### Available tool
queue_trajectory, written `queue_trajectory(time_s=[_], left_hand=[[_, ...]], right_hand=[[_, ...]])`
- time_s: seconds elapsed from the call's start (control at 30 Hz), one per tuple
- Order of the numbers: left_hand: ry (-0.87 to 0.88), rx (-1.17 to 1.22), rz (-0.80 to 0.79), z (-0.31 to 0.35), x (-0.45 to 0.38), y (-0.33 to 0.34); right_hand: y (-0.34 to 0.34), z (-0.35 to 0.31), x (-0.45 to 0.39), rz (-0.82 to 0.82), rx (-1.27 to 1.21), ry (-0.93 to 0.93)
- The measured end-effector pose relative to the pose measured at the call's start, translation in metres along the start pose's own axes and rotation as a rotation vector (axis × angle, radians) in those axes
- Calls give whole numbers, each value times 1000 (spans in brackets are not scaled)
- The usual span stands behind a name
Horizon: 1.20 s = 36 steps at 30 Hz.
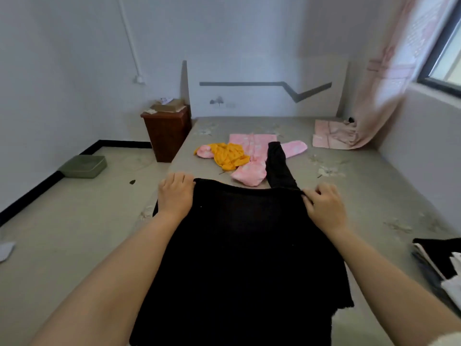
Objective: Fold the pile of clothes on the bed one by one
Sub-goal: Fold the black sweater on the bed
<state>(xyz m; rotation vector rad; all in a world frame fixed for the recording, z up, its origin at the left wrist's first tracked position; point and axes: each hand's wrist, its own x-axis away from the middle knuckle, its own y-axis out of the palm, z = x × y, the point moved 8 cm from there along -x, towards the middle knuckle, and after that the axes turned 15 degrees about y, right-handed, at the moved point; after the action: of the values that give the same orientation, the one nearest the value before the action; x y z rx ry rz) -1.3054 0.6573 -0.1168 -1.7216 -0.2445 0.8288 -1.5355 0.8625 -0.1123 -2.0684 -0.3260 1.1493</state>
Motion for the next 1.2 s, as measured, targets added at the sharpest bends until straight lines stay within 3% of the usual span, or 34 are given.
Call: queue_trajectory(time_s=[0.27, 0.6, 0.77, 0.9, 0.97, 1.2], left_hand=[[-117, 7, -200, -17, -20, 136], [-59, 125, -140, -43, -103, 235], [-67, 153, -165, -57, -142, 326], [-50, 216, -244, -50, -125, 407], [0, 255, -328, -32, -99, 441], [68, 360, -591, 48, 28, 500]], right_hand=[[144, 45, -5, -266, -44, 80], [267, 71, -66, -383, 90, 93], [361, 103, -83, -480, 227, 223], [425, 122, -43, -525, 289, 365], [452, 127, -2, -625, 315, 389], [463, 120, 151, -793, 328, 286]])
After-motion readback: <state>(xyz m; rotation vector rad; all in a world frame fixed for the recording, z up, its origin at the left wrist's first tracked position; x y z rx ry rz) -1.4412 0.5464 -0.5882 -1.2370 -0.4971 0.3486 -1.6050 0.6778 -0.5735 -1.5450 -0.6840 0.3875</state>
